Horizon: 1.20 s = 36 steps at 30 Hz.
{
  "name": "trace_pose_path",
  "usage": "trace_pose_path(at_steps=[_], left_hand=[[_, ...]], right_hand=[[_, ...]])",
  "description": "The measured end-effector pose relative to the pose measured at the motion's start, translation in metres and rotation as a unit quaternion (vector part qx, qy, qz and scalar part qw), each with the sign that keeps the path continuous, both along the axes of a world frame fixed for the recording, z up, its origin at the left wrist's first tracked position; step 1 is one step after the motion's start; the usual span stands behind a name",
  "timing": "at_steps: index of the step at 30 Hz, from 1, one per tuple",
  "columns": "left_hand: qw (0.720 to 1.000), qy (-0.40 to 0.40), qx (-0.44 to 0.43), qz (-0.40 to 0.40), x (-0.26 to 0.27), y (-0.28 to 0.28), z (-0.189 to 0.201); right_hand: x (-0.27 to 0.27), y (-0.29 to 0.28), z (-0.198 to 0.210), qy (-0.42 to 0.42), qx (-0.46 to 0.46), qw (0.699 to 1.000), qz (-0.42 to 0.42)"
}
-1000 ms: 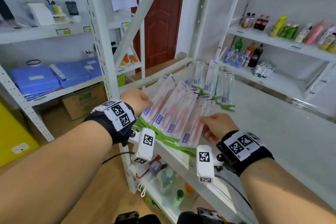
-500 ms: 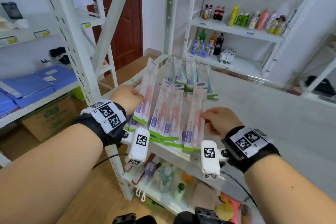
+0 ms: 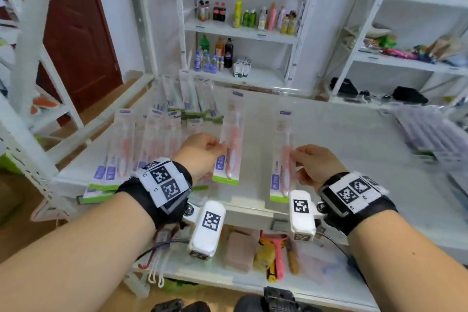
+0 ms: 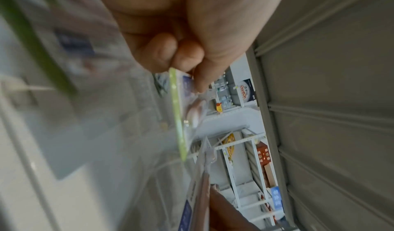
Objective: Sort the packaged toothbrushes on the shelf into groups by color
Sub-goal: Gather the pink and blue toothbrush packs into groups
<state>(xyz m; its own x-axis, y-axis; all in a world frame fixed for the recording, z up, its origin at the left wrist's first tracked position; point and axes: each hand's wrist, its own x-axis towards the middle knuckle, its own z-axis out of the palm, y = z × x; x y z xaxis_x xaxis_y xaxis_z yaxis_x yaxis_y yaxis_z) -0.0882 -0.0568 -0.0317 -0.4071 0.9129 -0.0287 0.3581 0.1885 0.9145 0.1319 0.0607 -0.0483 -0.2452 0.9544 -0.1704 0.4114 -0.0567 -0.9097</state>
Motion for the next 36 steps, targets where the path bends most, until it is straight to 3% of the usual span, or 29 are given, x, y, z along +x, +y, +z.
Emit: trace_pose_path(at_steps=[9,15,20,27,36], left_hand=[[0.985,-0.095,-0.077,-0.123,0.140,0.054,-0.024],[0.979,-0.137,-0.100,-0.111,0.203,0.071,-0.035],[0.987,-0.096,-0.095,-0.088,0.214,0.082,-0.036],[0.990,-0.059,-0.095,-0.083,0.222,0.090,-0.039],[0.993,-0.022,-0.063,-0.102,0.221,0.088,-0.047]], right_hand=[[0.135,0.018,0.001,-0.095,0.013,0.992,-0.086],[0.169,0.031,-0.002,-0.172,0.053,0.982,-0.047],[0.168,0.040,-0.010,-0.142,0.049,0.988,-0.038],[0.170,0.039,-0.015,-0.032,-0.021,0.999,-0.029],[0.169,0.037,-0.014,-0.054,-0.041,0.993,0.092]])
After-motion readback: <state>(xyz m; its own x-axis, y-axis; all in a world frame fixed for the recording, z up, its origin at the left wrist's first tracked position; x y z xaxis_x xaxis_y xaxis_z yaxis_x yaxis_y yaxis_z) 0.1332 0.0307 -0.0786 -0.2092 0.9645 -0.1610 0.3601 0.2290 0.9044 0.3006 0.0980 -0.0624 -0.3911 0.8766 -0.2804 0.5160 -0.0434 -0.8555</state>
